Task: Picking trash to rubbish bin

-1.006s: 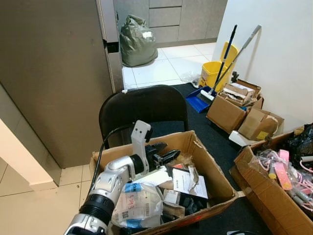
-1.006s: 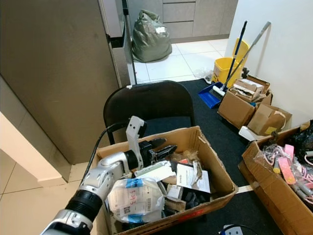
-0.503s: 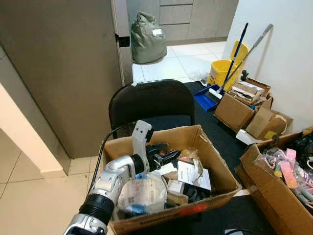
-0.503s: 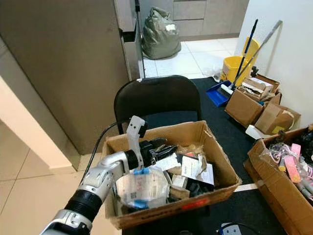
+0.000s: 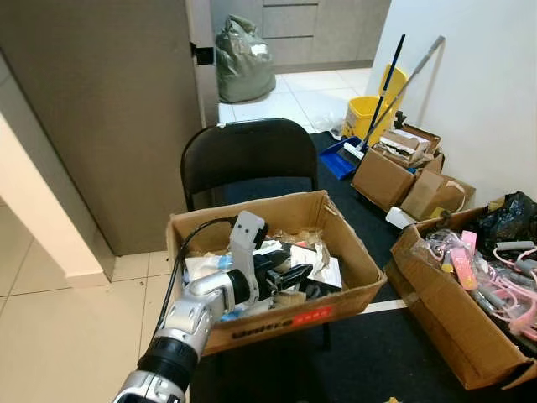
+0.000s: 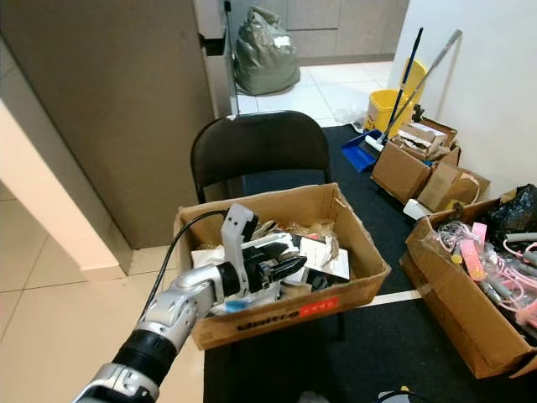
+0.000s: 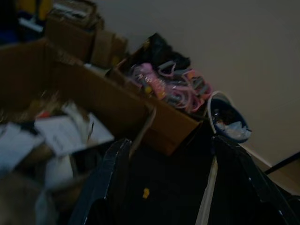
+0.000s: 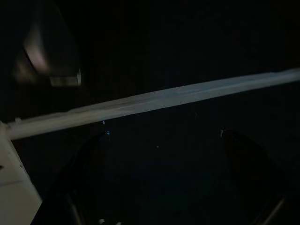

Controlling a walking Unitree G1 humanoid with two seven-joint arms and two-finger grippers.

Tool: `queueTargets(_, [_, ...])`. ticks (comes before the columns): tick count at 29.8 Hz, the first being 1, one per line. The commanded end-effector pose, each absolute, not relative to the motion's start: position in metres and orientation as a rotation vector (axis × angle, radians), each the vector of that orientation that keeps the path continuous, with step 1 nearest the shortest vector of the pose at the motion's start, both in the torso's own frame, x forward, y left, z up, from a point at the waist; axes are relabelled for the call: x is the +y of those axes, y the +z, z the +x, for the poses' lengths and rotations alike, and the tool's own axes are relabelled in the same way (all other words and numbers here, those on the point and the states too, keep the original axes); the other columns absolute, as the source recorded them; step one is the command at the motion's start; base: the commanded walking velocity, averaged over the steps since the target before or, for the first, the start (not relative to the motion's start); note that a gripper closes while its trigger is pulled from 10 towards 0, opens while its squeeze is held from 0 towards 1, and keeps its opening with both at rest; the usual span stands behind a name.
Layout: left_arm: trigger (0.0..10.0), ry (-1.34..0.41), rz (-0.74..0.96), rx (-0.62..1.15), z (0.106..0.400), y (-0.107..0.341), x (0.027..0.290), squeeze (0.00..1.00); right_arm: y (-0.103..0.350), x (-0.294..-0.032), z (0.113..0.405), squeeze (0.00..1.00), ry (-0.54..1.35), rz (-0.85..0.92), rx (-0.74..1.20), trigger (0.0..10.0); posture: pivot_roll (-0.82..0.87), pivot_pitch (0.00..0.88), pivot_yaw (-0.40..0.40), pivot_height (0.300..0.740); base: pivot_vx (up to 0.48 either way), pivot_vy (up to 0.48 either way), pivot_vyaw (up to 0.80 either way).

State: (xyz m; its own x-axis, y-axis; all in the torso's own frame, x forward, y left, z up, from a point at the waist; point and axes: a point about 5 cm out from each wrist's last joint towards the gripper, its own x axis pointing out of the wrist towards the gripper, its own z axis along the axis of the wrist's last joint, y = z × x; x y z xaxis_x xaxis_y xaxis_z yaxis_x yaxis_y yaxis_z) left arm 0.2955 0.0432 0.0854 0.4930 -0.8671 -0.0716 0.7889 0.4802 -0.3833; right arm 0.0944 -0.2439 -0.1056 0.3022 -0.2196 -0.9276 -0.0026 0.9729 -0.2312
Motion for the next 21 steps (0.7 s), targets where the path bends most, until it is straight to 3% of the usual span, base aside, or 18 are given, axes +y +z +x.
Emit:
queueTargets(1, [10.0,-1.014,-0.306,0.292,0.294,0.08,0.046,0.0,-0.105,-0.245,0.096,0.0,-0.144,-0.205,1.252,10.0,-0.05,0.029,0.035,0.74,-0.48,0.0,0.0])
queueTargets(11, [10.0,-0.937,-0.287,0.414,0.288,0.047,0.059,0.0,-0.105,-0.245,0.095,0.0,-0.147,-0.201,1.251,10.0,-0.05,0.031,0.037,0.74,-0.46,0.0,0.0])
queueTargets(15, [10.0,-0.848,-0.267,0.487,0.284,0.027,0.071,0.0,-0.105,-0.245,0.095,0.0,-0.149,-0.201,1.251,10.0,-0.05,0.032,0.034,0.74,0.0,0.0,0.0])
queueTargets(17, [10.0,-0.654,-0.229,0.551,0.281,0.005,0.094,0.0,-0.105,-0.245,0.095,0.0,-0.149,-0.202,1.251,10.0,-0.05,0.032,0.034,0.74,0.0,0.0,0.0])
queueTargets(21, [10.0,-0.513,-0.273,0.625,0.268,-0.017,0.118,0.0,-0.105,-0.246,0.094,0.0,-0.148,-0.202,1.25,10.0,-0.05,0.036,0.032,0.74,0.0,0.0,0.0])
